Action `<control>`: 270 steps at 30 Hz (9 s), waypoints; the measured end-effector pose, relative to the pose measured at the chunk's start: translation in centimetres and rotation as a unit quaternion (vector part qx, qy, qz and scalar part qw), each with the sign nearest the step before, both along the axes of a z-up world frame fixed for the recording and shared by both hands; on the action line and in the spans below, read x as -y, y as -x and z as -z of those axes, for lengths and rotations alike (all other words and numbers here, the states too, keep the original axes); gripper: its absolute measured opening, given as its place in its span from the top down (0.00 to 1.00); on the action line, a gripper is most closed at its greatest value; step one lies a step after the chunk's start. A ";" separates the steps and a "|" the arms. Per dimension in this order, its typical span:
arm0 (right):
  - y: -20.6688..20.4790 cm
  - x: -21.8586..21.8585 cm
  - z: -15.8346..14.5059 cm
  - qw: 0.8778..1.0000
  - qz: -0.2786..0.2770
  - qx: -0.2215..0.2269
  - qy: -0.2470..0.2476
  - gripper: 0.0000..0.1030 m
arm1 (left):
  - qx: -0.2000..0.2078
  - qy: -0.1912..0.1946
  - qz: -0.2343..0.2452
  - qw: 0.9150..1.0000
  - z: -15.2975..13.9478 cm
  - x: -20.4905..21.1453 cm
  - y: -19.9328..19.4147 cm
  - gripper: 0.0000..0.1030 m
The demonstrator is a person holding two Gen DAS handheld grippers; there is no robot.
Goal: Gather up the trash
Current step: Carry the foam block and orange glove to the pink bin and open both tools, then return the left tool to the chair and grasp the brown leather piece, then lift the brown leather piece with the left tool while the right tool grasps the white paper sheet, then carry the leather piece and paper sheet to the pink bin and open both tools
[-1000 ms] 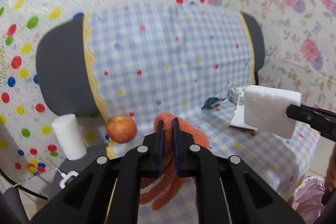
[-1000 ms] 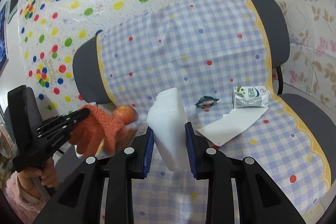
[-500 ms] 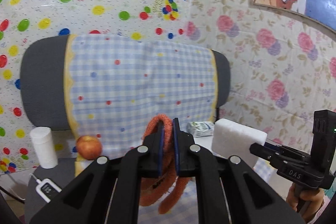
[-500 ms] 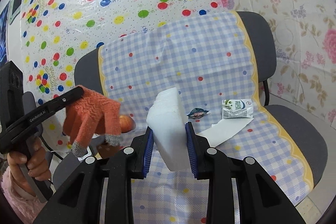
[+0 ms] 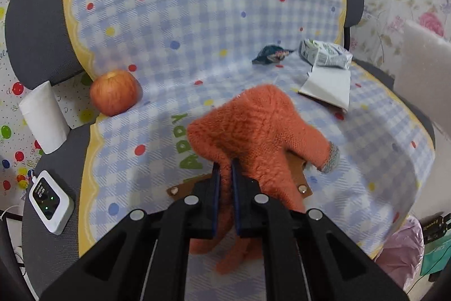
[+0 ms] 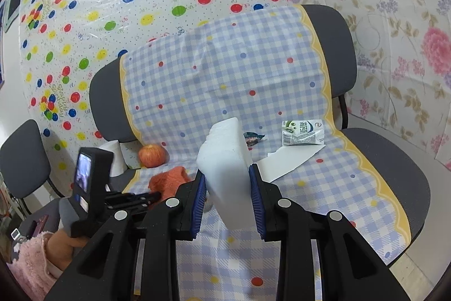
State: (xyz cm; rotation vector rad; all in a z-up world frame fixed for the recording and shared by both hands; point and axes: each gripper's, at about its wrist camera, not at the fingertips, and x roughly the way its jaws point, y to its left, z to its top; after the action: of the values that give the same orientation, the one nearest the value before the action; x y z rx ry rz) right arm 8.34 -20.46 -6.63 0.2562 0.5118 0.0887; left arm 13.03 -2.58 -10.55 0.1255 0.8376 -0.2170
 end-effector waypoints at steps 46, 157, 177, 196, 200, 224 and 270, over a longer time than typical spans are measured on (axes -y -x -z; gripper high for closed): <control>18.9 7.5 2.0 0.982 0.175 -0.064 0.030 0.69 | 0.146 0.076 0.367 0.916 -3.7 17.4 21.9 0.95; -6.7 1.8 6.2 0.991 0.057 -0.121 0.016 0.45 | 0.024 -0.036 0.229 0.973 3.4 4.5 0.9 0.55; -6.7 4.2 6.1 0.991 0.068 -0.118 -0.005 0.45 | 0.042 0.064 0.132 0.988 1.6 3.9 1.1 0.55; -14.2 1.9 10.9 0.977 0.068 -0.203 -0.013 0.40 | 0.049 0.061 0.080 0.994 1.0 1.1 -2.4 0.55; -13.5 0.0 10.9 0.978 0.044 -0.196 0.055 0.40 | 0.050 0.063 0.082 0.993 1.0 0.9 -2.3 0.55; -12.8 -2.6 1.4 0.988 -0.012 -0.078 0.134 0.97 | 0.108 0.079 0.076 0.988 -3.9 0.2 0.9 0.55; 26.4 10.5 4.3 0.945 0.289 -0.148 0.029 0.97 | 0.033 0.064 0.425 0.902 2.8 24.0 24.2 0.55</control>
State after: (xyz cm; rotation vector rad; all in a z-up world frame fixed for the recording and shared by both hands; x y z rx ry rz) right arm -18.06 -30.97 -10.92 0.3558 0.7173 -0.5451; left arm -11.21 -26.54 -13.36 0.3718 0.6526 -1.0837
